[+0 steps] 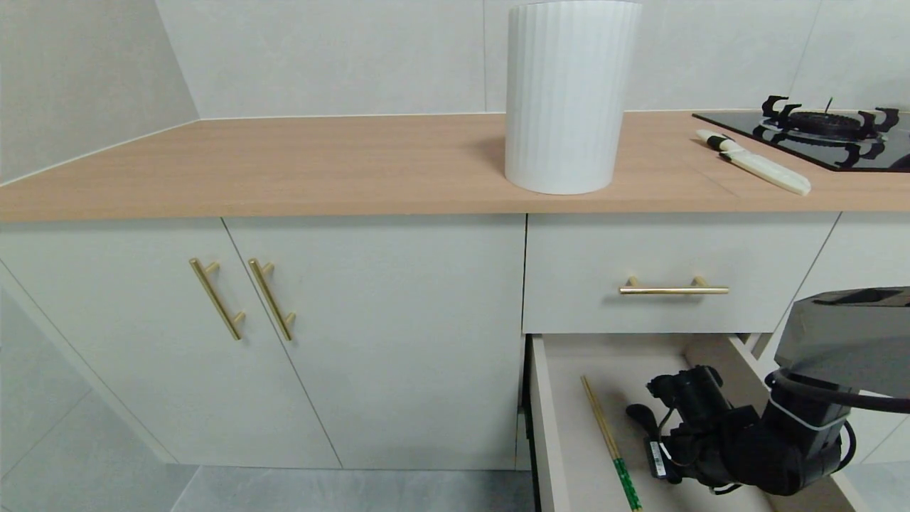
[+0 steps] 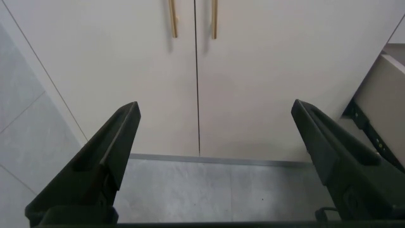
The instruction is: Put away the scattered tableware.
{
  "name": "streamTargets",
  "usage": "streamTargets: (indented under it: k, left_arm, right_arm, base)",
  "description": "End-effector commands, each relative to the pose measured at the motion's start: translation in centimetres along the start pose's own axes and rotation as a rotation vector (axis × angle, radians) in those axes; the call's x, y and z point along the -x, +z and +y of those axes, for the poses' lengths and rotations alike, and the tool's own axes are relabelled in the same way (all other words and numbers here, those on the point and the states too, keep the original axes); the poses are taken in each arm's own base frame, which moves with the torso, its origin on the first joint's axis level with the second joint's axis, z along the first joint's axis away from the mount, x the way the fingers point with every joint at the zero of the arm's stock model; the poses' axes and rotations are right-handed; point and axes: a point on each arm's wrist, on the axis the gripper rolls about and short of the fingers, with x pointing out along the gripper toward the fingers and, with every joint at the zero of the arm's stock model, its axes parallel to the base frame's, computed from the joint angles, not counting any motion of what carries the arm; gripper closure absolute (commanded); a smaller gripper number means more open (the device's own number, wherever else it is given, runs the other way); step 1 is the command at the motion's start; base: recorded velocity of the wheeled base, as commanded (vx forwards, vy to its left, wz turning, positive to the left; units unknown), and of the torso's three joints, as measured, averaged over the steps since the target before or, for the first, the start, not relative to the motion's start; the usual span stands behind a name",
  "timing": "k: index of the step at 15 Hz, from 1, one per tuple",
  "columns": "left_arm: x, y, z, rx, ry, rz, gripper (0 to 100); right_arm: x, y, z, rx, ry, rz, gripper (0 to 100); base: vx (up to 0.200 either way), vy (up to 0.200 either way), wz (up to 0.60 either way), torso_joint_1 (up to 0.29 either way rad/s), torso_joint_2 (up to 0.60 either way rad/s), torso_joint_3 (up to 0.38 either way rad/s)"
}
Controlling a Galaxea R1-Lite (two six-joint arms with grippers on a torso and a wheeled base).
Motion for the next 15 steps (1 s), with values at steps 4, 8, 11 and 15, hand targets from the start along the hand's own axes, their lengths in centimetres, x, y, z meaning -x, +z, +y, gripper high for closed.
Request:
streamTargets:
  k: [4,8,11,15]
  left_arm:
    - [0.0,0.0,0.0,0.000,0.000,-0.001,0]
    - [0.0,0.0,0.0,0.000,0.000,-0.001,0]
    - [0.0,0.0,0.0,0.000,0.000,0.001,0]
    - [0.0,0.0,0.0,0.000,0.000,-0.001,0]
  right_arm:
    - [-0.1,-0.1,0.0,0.000,0.003,-0.007,100]
    - [0.0,-0.2,0.0,0.000,0.001,-0.007,0]
    - [0.6,0.1,-0.1,-0.002,0.004,-0.025,0]
    - [7.1,1.5,0.0,0.037,0.055,-0.159,0]
  base:
    - [0.000,0.000,0.00,0.000,0.00,0.000]
    - [0.000,0.000,0.00,0.000,0.00,0.000]
    - [0.000,0.000,0.00,0.000,0.00,0.000]
    - [0.000,0.000,0.00,0.000,0.00,0.000]
